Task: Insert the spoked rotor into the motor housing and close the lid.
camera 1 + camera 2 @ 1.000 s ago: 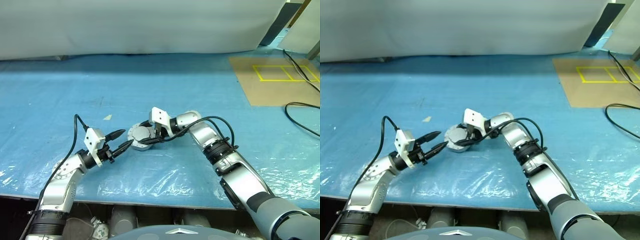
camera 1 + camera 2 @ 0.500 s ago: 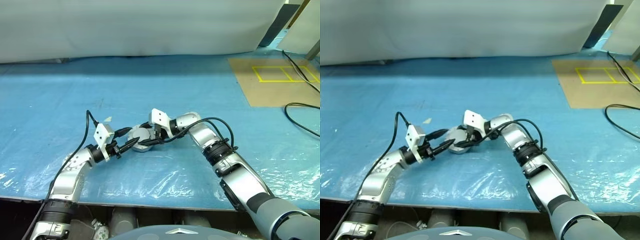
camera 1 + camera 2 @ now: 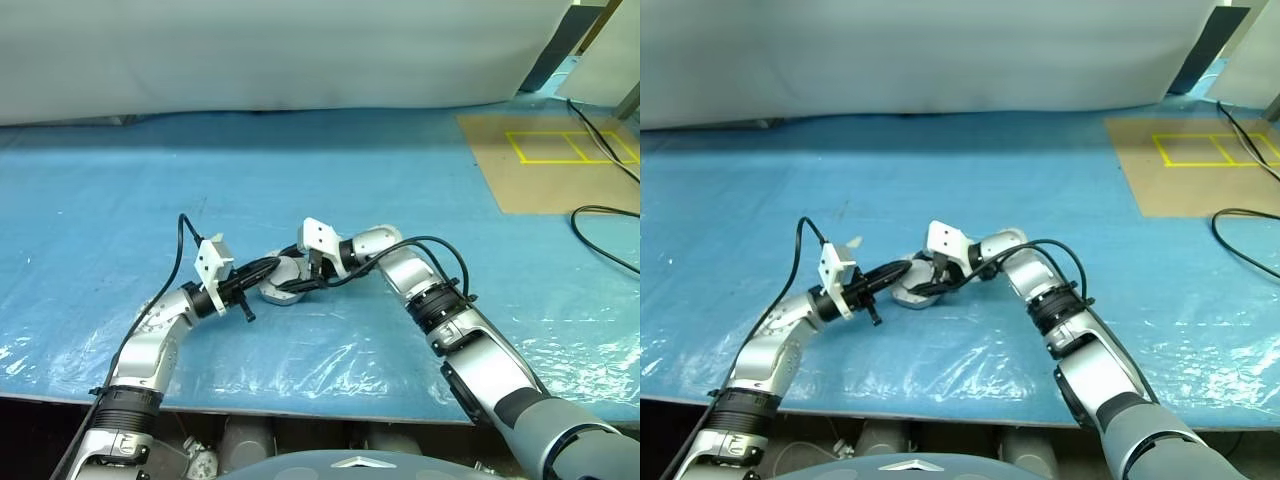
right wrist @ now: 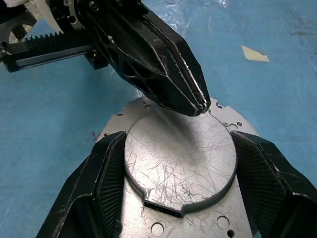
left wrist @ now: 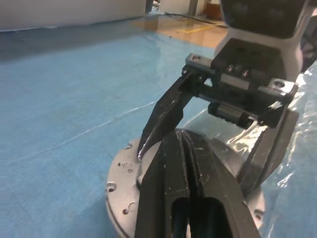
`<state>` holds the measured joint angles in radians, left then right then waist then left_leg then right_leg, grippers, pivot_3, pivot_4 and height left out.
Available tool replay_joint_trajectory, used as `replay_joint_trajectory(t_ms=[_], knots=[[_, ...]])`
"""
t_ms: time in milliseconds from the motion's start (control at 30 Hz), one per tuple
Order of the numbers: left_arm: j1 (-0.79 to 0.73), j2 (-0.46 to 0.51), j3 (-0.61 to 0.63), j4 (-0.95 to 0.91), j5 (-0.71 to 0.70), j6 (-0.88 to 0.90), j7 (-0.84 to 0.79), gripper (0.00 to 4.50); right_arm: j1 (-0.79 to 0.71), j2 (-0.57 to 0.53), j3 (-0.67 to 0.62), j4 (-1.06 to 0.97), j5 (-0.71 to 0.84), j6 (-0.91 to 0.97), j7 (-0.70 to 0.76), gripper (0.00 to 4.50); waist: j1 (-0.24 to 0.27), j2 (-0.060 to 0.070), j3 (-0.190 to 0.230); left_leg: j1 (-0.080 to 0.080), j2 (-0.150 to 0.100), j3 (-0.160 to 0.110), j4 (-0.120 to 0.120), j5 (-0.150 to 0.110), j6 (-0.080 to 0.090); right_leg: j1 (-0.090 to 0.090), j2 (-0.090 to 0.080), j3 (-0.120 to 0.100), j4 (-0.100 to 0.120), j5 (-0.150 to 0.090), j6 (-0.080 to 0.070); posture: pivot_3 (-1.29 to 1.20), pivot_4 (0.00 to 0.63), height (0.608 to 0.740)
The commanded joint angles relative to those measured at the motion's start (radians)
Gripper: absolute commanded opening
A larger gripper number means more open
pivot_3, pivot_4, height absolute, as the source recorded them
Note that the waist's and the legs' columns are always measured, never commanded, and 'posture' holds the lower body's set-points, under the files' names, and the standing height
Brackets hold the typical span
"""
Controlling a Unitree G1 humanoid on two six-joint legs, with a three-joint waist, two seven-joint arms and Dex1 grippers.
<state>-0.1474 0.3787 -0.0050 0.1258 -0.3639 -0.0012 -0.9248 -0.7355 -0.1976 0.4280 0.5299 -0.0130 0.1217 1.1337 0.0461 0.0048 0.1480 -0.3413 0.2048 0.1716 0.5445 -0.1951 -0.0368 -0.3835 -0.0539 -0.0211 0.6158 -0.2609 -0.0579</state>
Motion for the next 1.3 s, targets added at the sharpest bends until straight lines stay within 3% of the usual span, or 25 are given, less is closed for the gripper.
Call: replay_joint_trajectory(t_ms=[33, 533, 1100, 1300], knots=[[-0.009, 0.014, -0.001, 0.006, 0.036, -0.039, 0.007, 0.06, 0.06, -0.049, 0.053, 0.093, -0.088, 0.073, -0.03, 2.96, 0.0, 0.0, 0.0, 0.0, 0.0, 0.0, 0.0, 0.0, 0.0, 0.0, 0.0, 0.0, 0.0, 0.0, 0.0, 0.0, 0.15, 0.74], [0.021, 0.041, -0.115, 0.127, 0.171, -0.139, -0.034, 0.06, 0.072, -0.058, 0.063, 0.047, -0.091, 0.118, -0.032, 2.96, 0.003, 0.005, -0.006, 0.008, -0.001, -0.001, -0.008, 0.0, 0.0, 0.012, -0.001, 0.0, -0.01, -0.005, 0.008, 0.0, 0.15, 0.74], [0.068, 0.077, 0.051, 0.022, -0.005, -0.07, -0.006, 0.06, 0.079, -0.103, 0.06, 0.014, -0.064, 0.12, -0.01, 2.96, 0.008, 0.005, -0.008, 0.003, -0.003, 0.001, -0.01, 0.0, 0.0, 0.005, -0.003, 0.001, -0.011, -0.006, 0.009, 0.0, 0.15, 0.74], [0.058, 0.072, 0.016, 0.038, 0.043, -0.083, -0.017, 0.06, 0.077, -0.094, 0.066, 0.065, -0.071, 0.074, -0.019, 2.96, 0.009, 0.003, -0.008, -0.001, -0.003, 0.001, -0.01, 0.0, 0.0, 0.0, -0.003, 0.001, -0.01, -0.004, 0.007, 0.0, 0.15, 0.74]])
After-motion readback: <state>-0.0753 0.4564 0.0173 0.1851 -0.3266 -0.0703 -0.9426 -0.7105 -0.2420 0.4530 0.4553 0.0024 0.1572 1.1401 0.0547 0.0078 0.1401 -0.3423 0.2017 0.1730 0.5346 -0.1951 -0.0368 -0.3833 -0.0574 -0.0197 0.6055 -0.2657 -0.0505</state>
